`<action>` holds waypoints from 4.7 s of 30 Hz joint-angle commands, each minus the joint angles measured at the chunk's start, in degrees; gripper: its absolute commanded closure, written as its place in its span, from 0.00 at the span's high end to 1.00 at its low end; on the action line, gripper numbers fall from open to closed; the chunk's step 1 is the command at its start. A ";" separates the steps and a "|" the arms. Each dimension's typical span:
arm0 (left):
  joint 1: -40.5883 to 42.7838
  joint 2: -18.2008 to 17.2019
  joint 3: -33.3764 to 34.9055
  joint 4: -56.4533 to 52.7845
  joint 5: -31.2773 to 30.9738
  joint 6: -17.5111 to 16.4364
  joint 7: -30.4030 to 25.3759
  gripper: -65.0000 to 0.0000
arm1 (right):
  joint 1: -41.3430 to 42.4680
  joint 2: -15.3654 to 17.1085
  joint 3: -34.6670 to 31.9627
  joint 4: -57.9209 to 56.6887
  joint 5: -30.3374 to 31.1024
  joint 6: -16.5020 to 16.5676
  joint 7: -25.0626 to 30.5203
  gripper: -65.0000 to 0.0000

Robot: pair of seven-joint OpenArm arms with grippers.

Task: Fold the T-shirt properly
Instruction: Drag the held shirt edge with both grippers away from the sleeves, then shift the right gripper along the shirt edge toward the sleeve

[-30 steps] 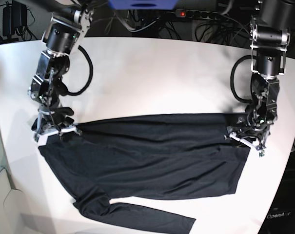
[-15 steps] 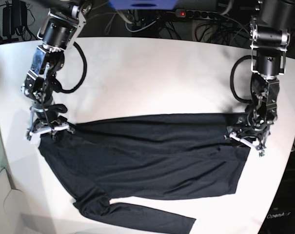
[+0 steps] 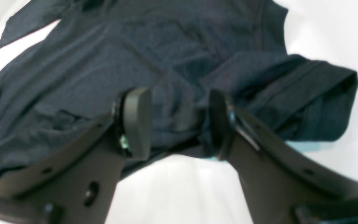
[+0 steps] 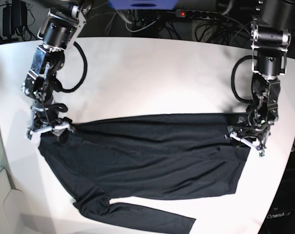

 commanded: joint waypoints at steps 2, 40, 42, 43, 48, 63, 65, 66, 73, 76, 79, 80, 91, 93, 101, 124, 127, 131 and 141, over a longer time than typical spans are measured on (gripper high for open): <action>-0.91 -0.83 -0.10 0.55 -0.24 0.41 1.00 0.66 | 0.06 0.33 -0.10 -0.35 0.50 0.37 1.28 0.46; -1.09 -4.79 -0.54 1.96 -0.68 0.41 2.24 0.66 | 2.35 9.92 -0.01 -14.24 0.67 0.37 6.82 0.10; -1.09 -4.87 -0.54 5.30 -0.77 0.41 3.64 0.66 | 2.35 9.83 -0.01 -14.24 0.67 0.37 6.82 0.10; -1.00 -4.87 -0.54 7.58 -0.77 0.41 4.61 0.66 | 2.35 9.83 -0.01 -14.24 0.67 0.37 6.82 0.10; -0.91 -4.26 -2.39 17.78 -0.77 0.49 11.20 0.66 | 2.35 9.83 -0.19 -14.24 0.67 0.37 6.82 0.10; 6.47 1.19 -2.30 20.15 1.78 0.49 13.84 0.66 | -1.61 7.37 -0.36 0.97 0.67 0.37 6.55 0.10; 7.18 2.07 -2.30 19.01 3.54 0.49 13.58 0.66 | -2.14 7.28 -0.36 2.46 0.67 0.37 6.55 0.10; 7.18 2.51 -2.30 18.22 4.42 0.49 12.96 0.66 | -2.14 7.28 -0.36 2.46 0.67 0.37 6.55 0.10; 6.91 2.51 -2.39 12.86 7.58 0.41 10.41 0.66 | -1.61 8.51 -0.10 0.88 0.50 0.37 6.64 0.20; 6.83 2.25 -2.56 11.71 7.58 -1.70 9.18 0.66 | -0.56 10.09 -0.10 -1.05 0.50 0.37 6.73 0.22; 6.74 2.25 -2.74 11.19 7.58 -4.34 9.18 0.66 | 0.94 10.71 -0.01 -4.22 0.50 0.37 6.73 0.22; 6.74 2.25 -2.74 11.10 7.58 -4.52 9.18 0.66 | 1.20 11.15 -0.01 -4.92 0.50 0.37 6.73 0.22; 6.12 -0.74 -2.83 11.01 7.58 -4.69 9.09 0.66 | 1.11 11.50 -0.01 -10.90 0.59 0.37 7.25 0.22; 5.95 -1.45 -2.83 10.92 7.58 -4.69 9.09 0.66 | 0.94 11.94 -0.01 -11.60 0.59 0.37 9.10 0.22; 5.86 -2.85 -2.83 10.92 7.58 -4.69 9.00 0.66 | 0.24 14.14 -0.01 -13.36 0.50 0.37 12.53 0.22; 5.86 -5.05 -2.65 11.45 7.58 -4.78 9.09 0.66 | -12.16 10.09 -4.14 13.98 0.59 0.63 13.06 0.22; 5.86 -5.05 -2.65 11.45 7.49 -4.78 9.18 0.66 | -13.30 9.39 -6.69 15.30 0.59 0.63 11.74 0.22; 5.86 -5.05 -2.74 11.54 7.49 -4.78 9.18 0.66 | -13.04 8.33 -7.22 13.36 0.67 0.63 8.84 0.22; 5.86 -5.05 -2.65 11.54 7.32 -4.78 9.27 0.66 | -13.04 6.58 -7.49 10.02 0.67 0.63 8.66 0.28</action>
